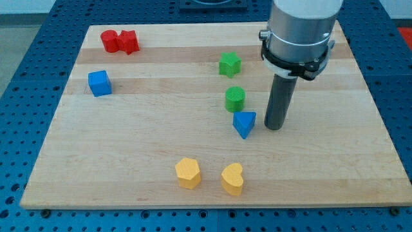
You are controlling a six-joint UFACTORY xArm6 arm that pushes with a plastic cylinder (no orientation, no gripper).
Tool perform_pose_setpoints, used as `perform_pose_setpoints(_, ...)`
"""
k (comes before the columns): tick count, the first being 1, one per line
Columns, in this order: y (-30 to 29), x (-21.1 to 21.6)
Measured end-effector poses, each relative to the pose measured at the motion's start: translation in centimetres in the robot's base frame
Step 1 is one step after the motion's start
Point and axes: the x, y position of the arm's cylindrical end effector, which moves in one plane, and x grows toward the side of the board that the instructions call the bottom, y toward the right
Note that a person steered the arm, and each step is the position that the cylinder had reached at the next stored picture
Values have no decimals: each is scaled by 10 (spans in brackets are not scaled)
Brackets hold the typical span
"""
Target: Push the blue triangle towards the center left
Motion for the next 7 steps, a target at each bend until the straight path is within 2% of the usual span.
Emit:
perform_pose_setpoints(1,-14,0)
perform_pose_setpoints(5,-188,6)
perform_pose_setpoints(7,-197,7)
